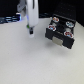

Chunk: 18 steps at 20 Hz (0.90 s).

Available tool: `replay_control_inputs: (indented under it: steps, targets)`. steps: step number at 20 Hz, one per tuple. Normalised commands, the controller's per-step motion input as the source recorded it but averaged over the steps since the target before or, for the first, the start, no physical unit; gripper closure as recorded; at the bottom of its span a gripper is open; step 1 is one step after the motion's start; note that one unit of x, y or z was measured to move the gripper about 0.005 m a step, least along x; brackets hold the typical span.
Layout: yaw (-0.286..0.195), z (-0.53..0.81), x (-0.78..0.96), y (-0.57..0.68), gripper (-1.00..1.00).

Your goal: Open the kcup holder, insert the kcup into the holder, and close the kcup holder

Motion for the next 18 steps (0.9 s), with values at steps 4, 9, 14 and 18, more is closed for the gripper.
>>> replay_control_inputs:
  steps: [4, 9, 14, 18]
  targets:
    - [0.006, 0.6, 0.2, 0.63, 1.0]
    - [-0.002, 0.53, 0.23, 0.67, 1.0]
    - [0.003, 0.36, 0.1, 0.64, 1.0]
    - [0.013, 0.32, 0.11, 0.64, 1.0]
